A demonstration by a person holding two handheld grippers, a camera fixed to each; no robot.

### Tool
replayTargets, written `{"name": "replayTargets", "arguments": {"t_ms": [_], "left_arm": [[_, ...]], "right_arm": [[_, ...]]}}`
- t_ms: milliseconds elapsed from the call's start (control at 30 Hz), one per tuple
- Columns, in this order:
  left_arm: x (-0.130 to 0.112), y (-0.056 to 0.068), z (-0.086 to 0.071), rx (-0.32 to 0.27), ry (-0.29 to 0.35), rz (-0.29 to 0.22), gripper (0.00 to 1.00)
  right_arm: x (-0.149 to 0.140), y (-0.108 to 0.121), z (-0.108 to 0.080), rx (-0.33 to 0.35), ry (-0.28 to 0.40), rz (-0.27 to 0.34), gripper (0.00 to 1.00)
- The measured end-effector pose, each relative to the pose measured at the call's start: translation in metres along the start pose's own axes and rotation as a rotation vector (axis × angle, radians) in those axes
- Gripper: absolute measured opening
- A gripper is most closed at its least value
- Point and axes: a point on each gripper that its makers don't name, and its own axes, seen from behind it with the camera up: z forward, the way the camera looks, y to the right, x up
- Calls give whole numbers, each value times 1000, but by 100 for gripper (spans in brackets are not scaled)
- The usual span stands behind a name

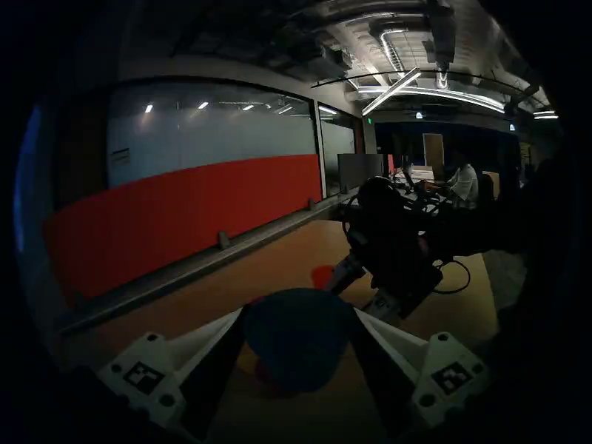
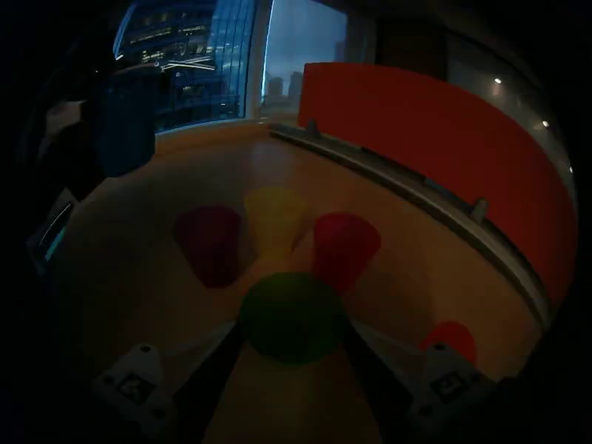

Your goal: Pour water

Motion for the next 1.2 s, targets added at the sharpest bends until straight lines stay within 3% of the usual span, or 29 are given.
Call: {"name": "replayTargets", "arguments": {"t_ms": [433,1200], "left_arm": [[-2,-6,0,12,4,-29,90],[4,-14,5,54,8,-24,90]], "right_arm": [[18,-3,-14,-21,74,11,99],[77,-1,-72,-54,310,55,99]]}}
